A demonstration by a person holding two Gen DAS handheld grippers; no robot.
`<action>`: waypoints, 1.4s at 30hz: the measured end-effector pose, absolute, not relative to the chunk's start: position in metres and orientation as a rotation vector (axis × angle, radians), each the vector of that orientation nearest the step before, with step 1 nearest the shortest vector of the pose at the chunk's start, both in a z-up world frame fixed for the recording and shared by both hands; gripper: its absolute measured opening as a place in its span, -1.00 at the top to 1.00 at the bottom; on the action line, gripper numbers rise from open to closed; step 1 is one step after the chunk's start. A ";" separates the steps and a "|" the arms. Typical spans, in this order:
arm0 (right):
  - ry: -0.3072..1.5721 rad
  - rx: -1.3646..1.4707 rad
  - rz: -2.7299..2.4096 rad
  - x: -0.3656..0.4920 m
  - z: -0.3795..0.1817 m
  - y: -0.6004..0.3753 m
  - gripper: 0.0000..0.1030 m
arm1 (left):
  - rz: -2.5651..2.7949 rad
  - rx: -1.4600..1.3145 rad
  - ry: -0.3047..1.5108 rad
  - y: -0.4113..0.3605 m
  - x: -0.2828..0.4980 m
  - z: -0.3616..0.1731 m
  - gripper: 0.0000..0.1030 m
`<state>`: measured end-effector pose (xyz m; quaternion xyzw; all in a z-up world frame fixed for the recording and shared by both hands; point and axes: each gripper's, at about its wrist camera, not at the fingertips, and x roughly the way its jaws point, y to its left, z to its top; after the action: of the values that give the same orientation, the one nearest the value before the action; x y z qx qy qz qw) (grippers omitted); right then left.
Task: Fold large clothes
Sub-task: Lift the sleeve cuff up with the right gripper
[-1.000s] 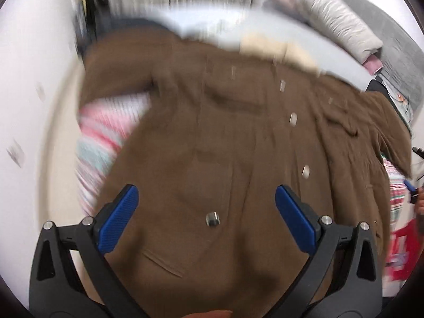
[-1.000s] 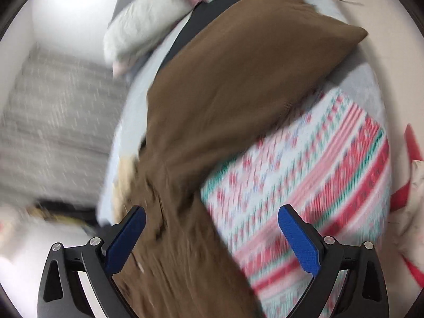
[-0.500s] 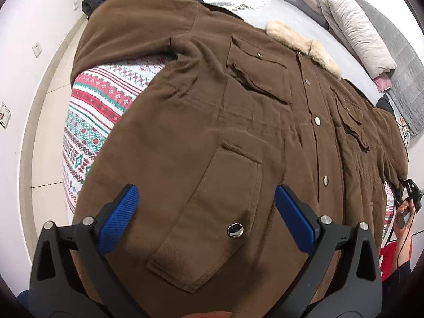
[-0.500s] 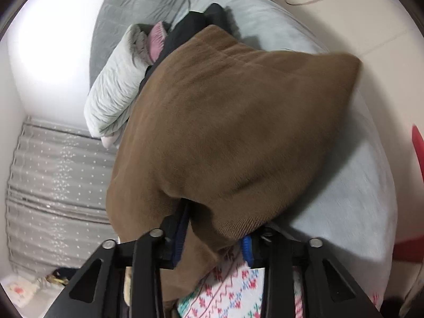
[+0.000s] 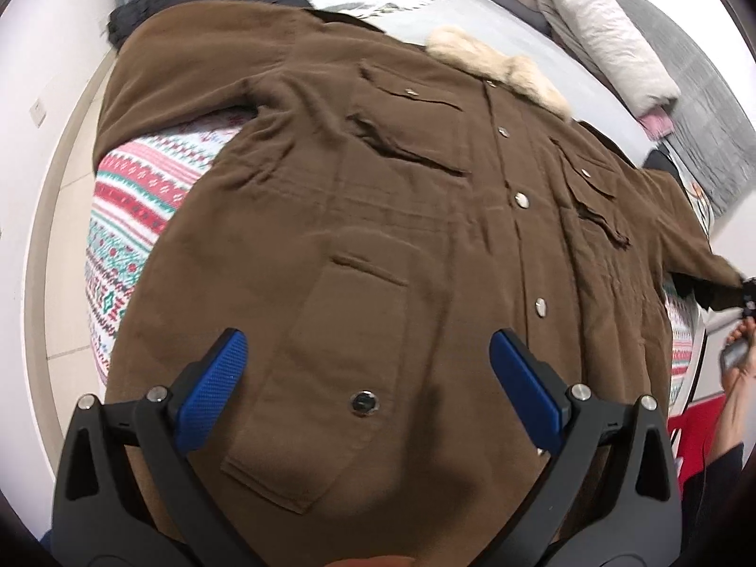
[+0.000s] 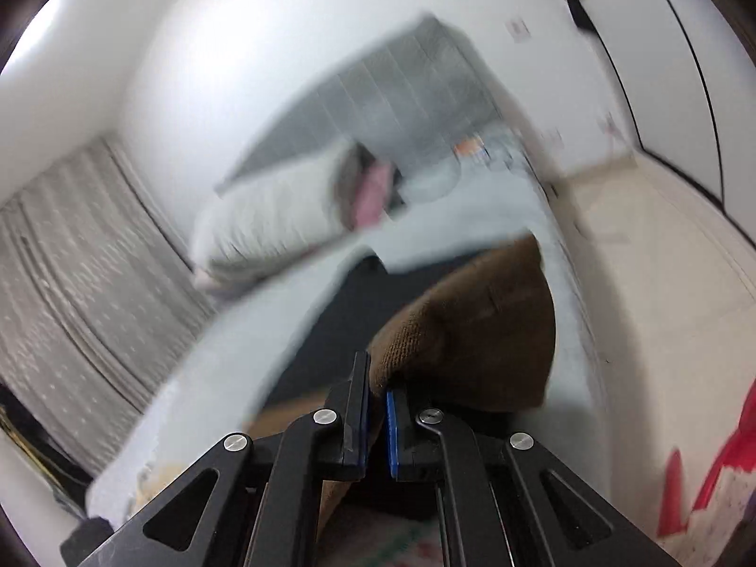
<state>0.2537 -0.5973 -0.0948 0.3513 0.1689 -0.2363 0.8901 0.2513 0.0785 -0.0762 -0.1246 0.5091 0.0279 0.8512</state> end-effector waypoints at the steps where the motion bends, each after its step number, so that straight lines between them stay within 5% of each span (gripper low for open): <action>1: 0.400 0.810 -0.507 0.254 -0.120 -0.611 0.91 | 0.056 -0.252 1.070 0.076 0.251 -0.076 -0.99; 6: 0.404 1.391 -0.341 0.227 -0.219 -0.677 0.64 | 0.059 -0.240 1.072 0.078 0.251 -0.079 -0.99; 10: 0.379 1.392 -0.395 0.218 -0.225 -0.690 -0.35 | 0.074 -0.245 1.062 0.079 0.254 -0.080 -0.99; 11: 0.372 1.385 -0.404 0.218 -0.226 -0.689 -0.40 | 0.078 -0.238 1.056 0.078 0.254 -0.079 -0.99; 21: 0.195 1.276 -0.332 0.216 -0.191 -0.696 -0.41 | 0.087 -0.246 1.059 0.080 0.254 -0.082 -0.99; 22: 0.246 1.218 -0.348 0.223 -0.185 -0.694 -0.30 | 0.084 -0.249 1.059 0.080 0.254 -0.081 -0.99; 24: 0.392 1.074 -0.401 0.240 -0.182 -0.685 0.52 | 0.077 -0.249 1.052 0.079 0.253 -0.079 -0.99; 26: 0.368 1.129 -0.390 0.232 -0.187 -0.686 0.70 | 0.076 -0.240 1.044 0.078 0.251 -0.076 -0.99; 35: 0.116 0.634 -0.289 0.226 -0.020 -0.594 0.76 | 0.071 -0.307 1.041 0.093 0.252 -0.071 -0.99; 42: 0.439 0.873 -0.438 0.250 -0.132 -0.643 0.76 | 0.083 -0.283 1.046 0.102 0.247 -0.069 -0.99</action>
<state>0.2501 -0.6432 -0.1323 0.4159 0.2094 -0.2088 0.8600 0.2471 0.1015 -0.0690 -0.1348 0.4976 0.0396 0.8560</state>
